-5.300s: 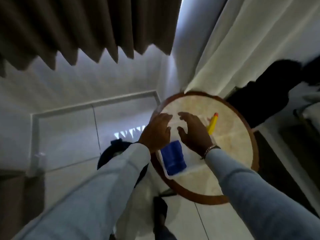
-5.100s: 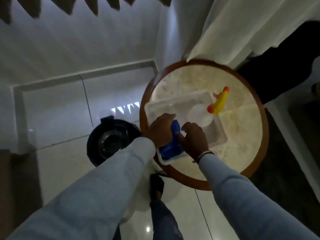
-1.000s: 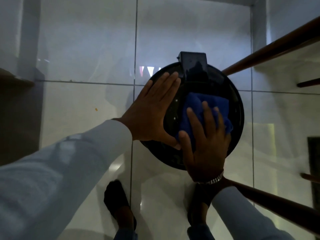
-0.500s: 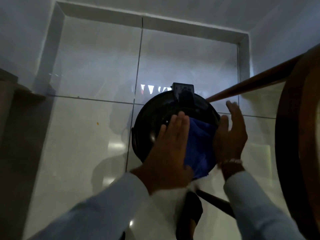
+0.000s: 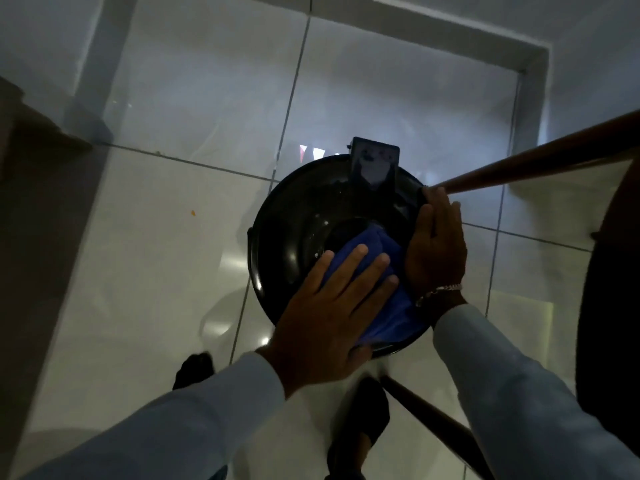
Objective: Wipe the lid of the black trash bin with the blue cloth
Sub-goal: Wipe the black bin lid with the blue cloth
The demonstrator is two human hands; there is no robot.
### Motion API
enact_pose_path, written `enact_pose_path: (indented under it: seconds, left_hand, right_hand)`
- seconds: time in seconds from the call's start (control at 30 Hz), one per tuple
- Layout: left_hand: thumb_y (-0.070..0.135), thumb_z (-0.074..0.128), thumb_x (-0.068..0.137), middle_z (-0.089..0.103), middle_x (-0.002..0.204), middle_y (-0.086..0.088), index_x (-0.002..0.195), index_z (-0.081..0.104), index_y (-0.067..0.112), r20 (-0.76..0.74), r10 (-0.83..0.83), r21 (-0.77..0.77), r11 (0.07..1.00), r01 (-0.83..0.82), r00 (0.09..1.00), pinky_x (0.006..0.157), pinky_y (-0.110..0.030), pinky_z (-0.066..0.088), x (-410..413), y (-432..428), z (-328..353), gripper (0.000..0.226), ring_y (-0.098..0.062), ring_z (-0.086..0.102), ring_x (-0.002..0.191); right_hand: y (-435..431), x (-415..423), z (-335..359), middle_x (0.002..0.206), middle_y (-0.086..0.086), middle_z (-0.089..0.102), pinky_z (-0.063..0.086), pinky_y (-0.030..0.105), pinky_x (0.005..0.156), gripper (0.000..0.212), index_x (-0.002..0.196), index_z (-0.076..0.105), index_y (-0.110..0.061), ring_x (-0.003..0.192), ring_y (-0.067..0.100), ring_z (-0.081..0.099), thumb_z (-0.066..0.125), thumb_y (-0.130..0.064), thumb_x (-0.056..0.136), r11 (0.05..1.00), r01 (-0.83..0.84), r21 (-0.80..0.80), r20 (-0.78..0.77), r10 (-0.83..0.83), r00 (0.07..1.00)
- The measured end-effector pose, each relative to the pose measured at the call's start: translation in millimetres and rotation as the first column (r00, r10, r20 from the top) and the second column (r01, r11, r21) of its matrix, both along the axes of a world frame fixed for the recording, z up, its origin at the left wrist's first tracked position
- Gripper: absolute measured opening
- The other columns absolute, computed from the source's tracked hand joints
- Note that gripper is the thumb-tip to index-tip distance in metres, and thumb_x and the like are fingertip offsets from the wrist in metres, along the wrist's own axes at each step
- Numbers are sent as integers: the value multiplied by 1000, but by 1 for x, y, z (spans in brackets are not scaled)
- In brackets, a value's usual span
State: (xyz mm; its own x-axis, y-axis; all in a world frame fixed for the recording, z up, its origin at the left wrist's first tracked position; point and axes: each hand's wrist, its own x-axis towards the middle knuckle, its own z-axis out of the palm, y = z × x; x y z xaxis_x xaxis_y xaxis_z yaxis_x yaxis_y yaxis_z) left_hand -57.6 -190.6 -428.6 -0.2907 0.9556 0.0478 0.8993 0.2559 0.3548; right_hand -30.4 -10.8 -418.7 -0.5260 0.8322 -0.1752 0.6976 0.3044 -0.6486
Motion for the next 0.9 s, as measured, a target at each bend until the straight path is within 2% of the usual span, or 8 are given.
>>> enact_pose_path:
  seconds: [0.2,0.33,0.47,0.57,0.67,0.77,0.83,0.9]
  left_hand:
    - [37,56,81,40,154,-7,142,46,19,26,138,98,985,-140,990,113,-61,25,-9,-10,0,65,-34,27,147]
    - [31,57,77,33,156,-10,143,39,15,29,232,123,964,-234,972,117,-59,19,-26,-26,-4,70,-36,20,148]
    - [28,54,76,27,156,-15,144,34,12,161,278,142,943,-301,947,117,-62,19,-39,-25,-2,72,-40,15,149]
    - [25,49,82,25,154,-23,143,30,7,340,367,204,870,-449,866,114,-65,22,-42,-13,6,67,-42,15,148]
    - [41,44,90,23,158,-22,147,27,6,433,458,157,810,-565,776,117,-63,17,-37,2,18,69,-37,15,150]
    - [61,25,94,29,158,-13,148,33,11,412,499,88,811,-578,762,120,-57,12,-40,19,35,73,-30,18,150]
    - [58,19,96,26,160,-12,149,31,10,343,513,35,830,-557,787,121,-56,13,-54,36,38,73,-28,16,151]
    - [55,22,97,17,162,-13,152,21,8,194,516,-111,856,-504,834,121,-54,13,-71,54,32,73,-29,8,152]
  right_hand:
    - [4,1,-5,156,5,34,20,60,118,55,139,40,-24,149,29,17,30,-49,91,1000,-17,-25,-24,16,1000]
    - [4,1,-7,155,5,37,24,59,117,52,139,41,-24,148,28,21,29,-46,93,1000,-11,1,-33,11,999]
    - [3,2,-12,152,8,41,30,59,115,50,139,40,-21,146,30,27,29,-43,95,998,-25,51,-26,26,999]
    - [2,1,-12,150,9,43,32,58,114,52,140,40,-20,145,31,30,29,-43,95,996,-38,75,-17,39,999]
    - [3,1,-12,150,10,44,33,59,112,51,140,39,-19,143,32,32,30,-41,95,995,-48,88,-5,49,999]
    - [2,1,-11,150,10,43,33,57,113,50,140,39,-18,143,32,32,33,-38,95,994,-47,99,9,46,999]
    - [3,0,-10,150,10,44,34,57,112,50,140,39,-17,142,32,34,32,-38,95,993,-59,101,29,56,998]
    - [3,-1,-10,148,11,46,35,56,111,51,140,40,-16,139,32,38,31,-40,95,990,-77,116,39,73,997]
